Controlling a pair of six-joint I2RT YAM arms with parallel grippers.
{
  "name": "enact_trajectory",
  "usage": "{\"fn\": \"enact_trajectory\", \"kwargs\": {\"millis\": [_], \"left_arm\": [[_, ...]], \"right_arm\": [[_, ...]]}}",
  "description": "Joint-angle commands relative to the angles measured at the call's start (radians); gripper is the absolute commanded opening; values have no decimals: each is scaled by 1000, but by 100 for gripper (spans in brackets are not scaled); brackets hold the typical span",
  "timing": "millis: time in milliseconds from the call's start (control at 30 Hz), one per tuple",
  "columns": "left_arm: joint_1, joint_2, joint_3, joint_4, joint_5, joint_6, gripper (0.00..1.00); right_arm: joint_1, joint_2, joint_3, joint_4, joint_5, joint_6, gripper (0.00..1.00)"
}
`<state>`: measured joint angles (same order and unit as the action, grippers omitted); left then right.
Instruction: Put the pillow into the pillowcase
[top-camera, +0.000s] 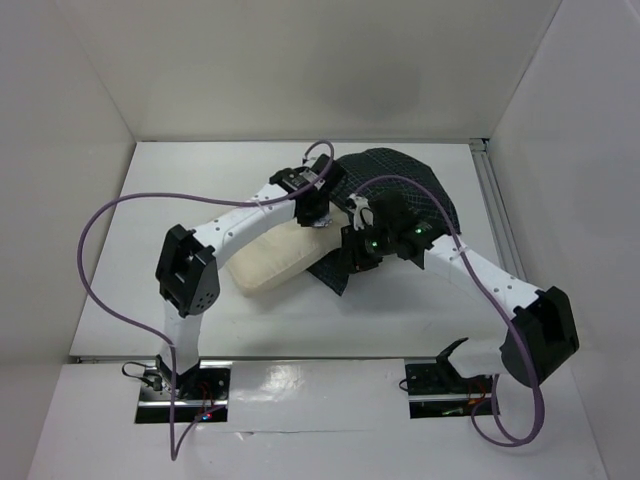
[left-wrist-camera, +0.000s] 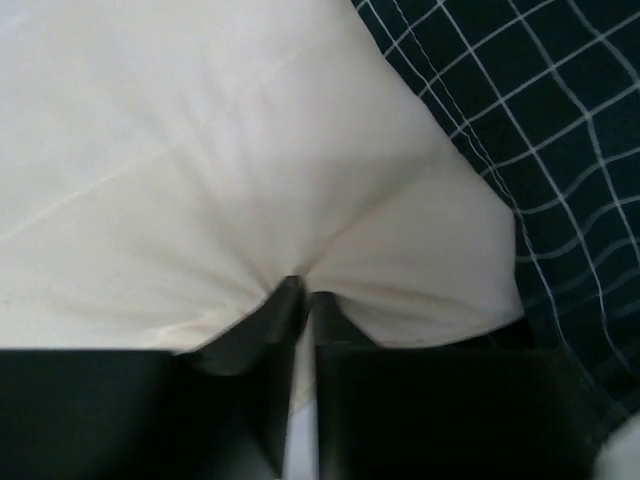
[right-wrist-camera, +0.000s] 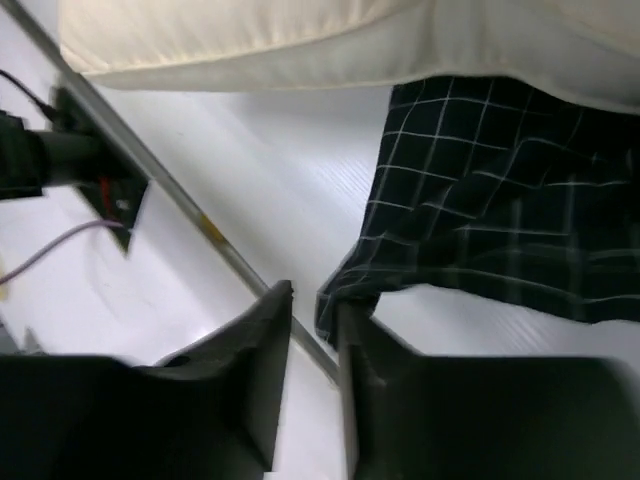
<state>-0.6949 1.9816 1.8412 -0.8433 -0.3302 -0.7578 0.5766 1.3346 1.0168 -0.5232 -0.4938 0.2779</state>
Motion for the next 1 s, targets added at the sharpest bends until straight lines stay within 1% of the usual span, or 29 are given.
{"fn": "enact_trajectory", "kwargs": {"millis": [0,33,67,100,133,167,200,233,333,367,400,433,467,533,567,633,667,700,733,767,800,833,867,967], "left_arm": [[11,-21,0,90,26,24,35],[11,-48,-14,90,26,25,48],[11,-67,-31,90,16,49,62],[11,-81,-52,90,16,60,78],[11,-98,-53,90,4,70,85],[20,-128,-66,90,-6,90,90],[20,-144,-79,90,-6,91,90],[44,-159,-79,90,-6,106,91],[89,-211,-102,90,3,117,91],[133,-211,-112,90,16,127,91],[161,-222,-112,90,16,127,91],[220,-222,-122,90,35,127,91],[251,-222,-122,90,68,127,91],[310,-222,-145,90,98,138,91],[361,-222,-145,105,114,150,91],[414,-222,-163,105,158,161,93],[461,-222,-174,118,193,161,94],[483,-222,-183,118,204,170,94],[506,-222,-198,127,217,170,94],[547,-222,-209,127,230,170,94],[566,-243,-218,127,243,170,95],[584,-254,-243,138,255,170,95],[619,-282,-272,150,276,170,95],[661,-306,-292,150,292,170,95]], "right_arm": [[22,-81,0,-95,98,49,40],[13,-95,0,-106,124,58,66],[12,-95,0,-119,147,69,73],[12,-109,0,-129,194,69,76],[-1,-109,11,-139,216,79,76],[-14,-109,28,-153,234,80,77],[-14,-109,28,-153,262,95,81],[-26,-109,51,-153,309,95,81],[-26,-94,87,-164,368,115,82],[-26,-72,97,-164,368,124,86],[-26,-61,106,-164,380,124,86],[-26,-33,124,-153,380,136,88],[-15,-19,134,-144,394,147,88],[8,17,163,-88,420,190,91],[44,59,173,-68,420,208,91],[95,115,224,-6,466,245,92],[151,185,250,8,484,245,92],[181,227,284,17,515,245,92],[209,271,364,17,561,245,93],[247,317,409,17,573,245,94],[259,412,455,8,589,245,94],[272,458,503,8,601,236,94],[290,544,599,-6,663,236,94],[301,647,684,-6,698,236,91]]}}
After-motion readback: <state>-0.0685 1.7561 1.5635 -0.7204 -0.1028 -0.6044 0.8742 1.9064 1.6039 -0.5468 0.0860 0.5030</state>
